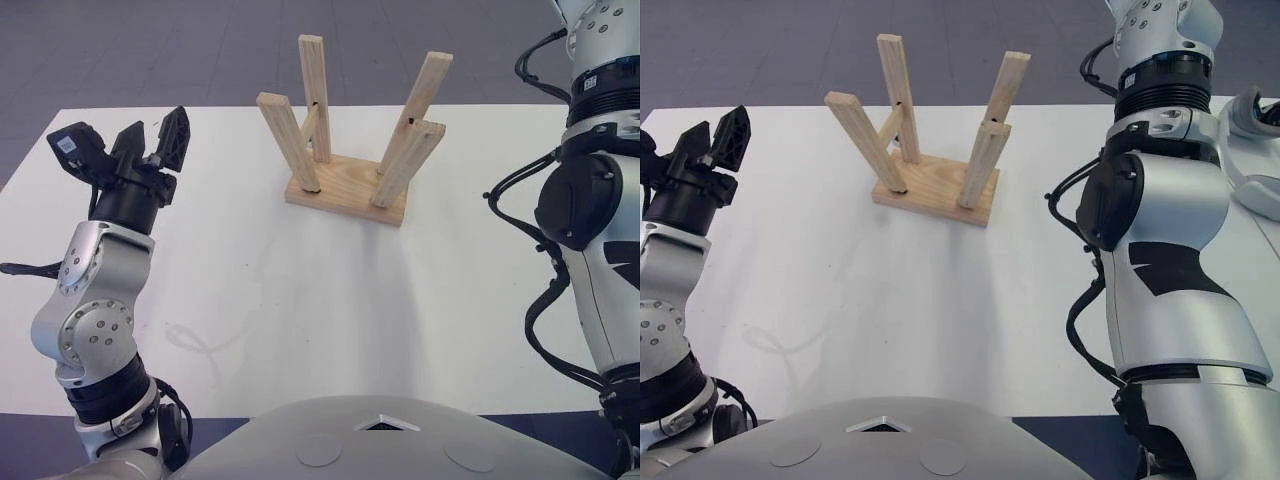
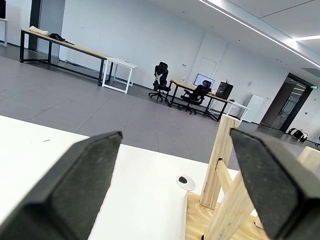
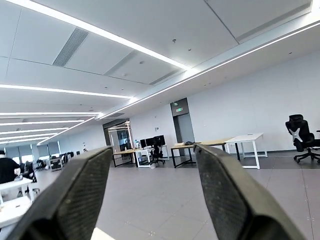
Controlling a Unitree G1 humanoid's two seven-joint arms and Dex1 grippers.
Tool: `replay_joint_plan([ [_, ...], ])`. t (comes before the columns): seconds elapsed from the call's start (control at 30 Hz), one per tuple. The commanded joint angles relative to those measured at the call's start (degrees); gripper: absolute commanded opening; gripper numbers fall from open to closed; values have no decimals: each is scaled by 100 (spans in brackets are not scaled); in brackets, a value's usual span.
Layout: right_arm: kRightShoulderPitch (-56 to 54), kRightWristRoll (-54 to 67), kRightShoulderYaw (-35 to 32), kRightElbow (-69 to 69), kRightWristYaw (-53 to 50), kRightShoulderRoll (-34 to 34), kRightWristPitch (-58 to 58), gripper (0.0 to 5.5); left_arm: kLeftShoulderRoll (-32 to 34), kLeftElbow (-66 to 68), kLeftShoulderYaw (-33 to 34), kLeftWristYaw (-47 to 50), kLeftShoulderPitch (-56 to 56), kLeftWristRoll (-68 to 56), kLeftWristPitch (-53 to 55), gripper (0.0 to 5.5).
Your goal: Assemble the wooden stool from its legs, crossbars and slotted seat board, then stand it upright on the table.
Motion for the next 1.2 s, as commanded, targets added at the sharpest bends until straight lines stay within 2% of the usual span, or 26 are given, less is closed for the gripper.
replay_joint_plan([
  [0.03,1108,171,884,-1489,2120,-340,1248,305,602,473,171,-786,-8,-37,-18,400],
  [0.1,2028,1068,1308,-3276,3502,-800,2506,305,1041,1033,269,-1350,-149,110,-75,400],
  [0.13,2302,1437,1333,-3836,3872,-1002,3035,305,1194,1254,296,-1550,-222,171,-110,400],
  [0.23,2575,2253,972,-4417,4047,-1355,4299,305,1373,1653,323,-1911,-291,299,-238,400],
  [0.3,3017,2449,967,-4929,3999,-1604,4679,305,1380,1802,289,-2066,-280,368,-311,400],
  [0.4,3623,2115,1024,-4890,3989,-1953,4396,305,1322,1823,314,-2222,-146,420,-411,400],
  [0.43,3844,1824,1156,-4659,3965,-2090,4198,324,1315,1829,315,-2271,-91,427,-425,404],
  [0.5,4339,988,1613,-4202,3910,-2291,3463,358,1318,1858,305,-2507,23,261,-334,404],
  [0.57,4779,192,2299,-4039,4179,-2472,2688,398,1563,2096,62,-3273,278,358,-357,439],
  [0.67,4925,-302,2533,-3858,4095,-2255,2007,469,2375,3039,-757,-4983,538,1170,-799,507],
  [0.77,4635,-566,2311,-3722,2941,-1368,1393,469,2788,4198,-1427,-6021,33,2154,-1807,507],
  [0.9,4368,-1236,2507,-3422,1951,-567,494,469,2583,4471,-1754,-6415,-403,2506,-2322,507],
  [1.07,4274,-1427,2405,-2981,1739,-276,206,469,2474,4145,-1731,-6484,-173,2501,-2411,507],
  [1.2,4200,-1462,2394,-2819,1730,-191,276,401,2450,3978,-1642,-6466,-8,2497,-2457,509],
])
